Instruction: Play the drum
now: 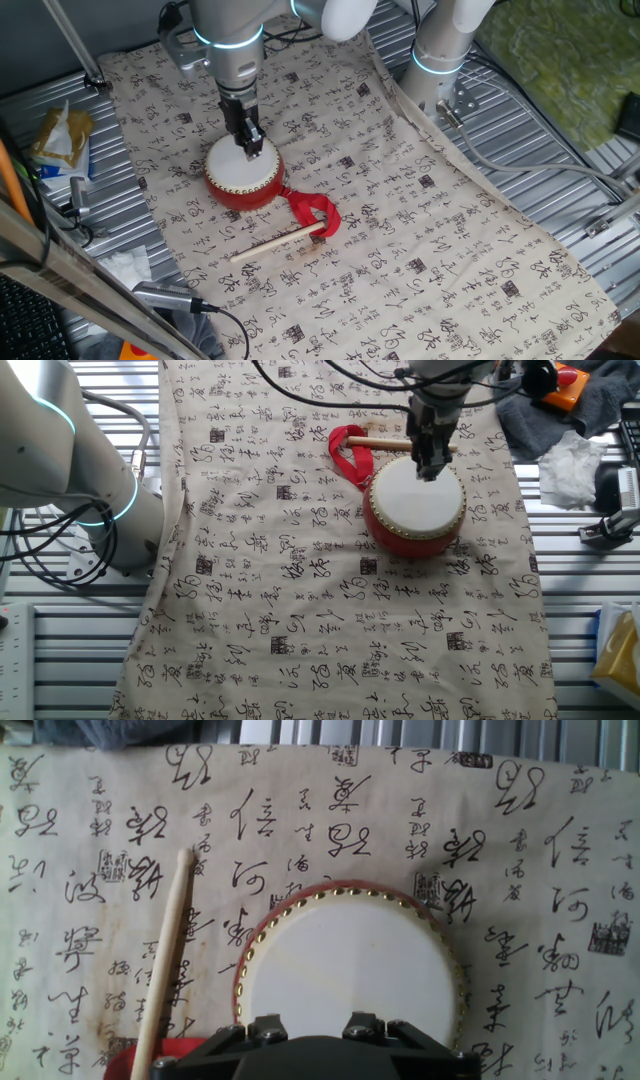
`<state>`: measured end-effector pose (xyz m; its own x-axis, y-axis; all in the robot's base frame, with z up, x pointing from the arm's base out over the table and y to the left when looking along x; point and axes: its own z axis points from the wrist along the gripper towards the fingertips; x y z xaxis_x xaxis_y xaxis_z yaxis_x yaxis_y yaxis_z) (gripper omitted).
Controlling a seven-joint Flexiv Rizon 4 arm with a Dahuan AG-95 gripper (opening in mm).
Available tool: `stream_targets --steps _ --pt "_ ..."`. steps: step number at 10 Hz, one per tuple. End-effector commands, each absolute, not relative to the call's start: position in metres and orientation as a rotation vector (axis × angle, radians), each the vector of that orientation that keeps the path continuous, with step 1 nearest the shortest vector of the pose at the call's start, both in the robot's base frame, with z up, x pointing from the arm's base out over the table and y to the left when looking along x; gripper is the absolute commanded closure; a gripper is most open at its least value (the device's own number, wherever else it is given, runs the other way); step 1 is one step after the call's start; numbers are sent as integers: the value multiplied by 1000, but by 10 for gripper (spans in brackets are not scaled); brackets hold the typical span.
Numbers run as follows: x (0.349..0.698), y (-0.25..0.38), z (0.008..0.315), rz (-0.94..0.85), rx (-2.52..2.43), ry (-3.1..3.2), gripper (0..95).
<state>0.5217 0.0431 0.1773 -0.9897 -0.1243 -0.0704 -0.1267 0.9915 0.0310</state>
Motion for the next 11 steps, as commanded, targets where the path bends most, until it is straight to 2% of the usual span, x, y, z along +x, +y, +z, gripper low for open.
stream_targets --steps 1,11 --pt "522 44 178 -10 -277 3066 760" --pt "522 44 178 -26 -704 2963 760"
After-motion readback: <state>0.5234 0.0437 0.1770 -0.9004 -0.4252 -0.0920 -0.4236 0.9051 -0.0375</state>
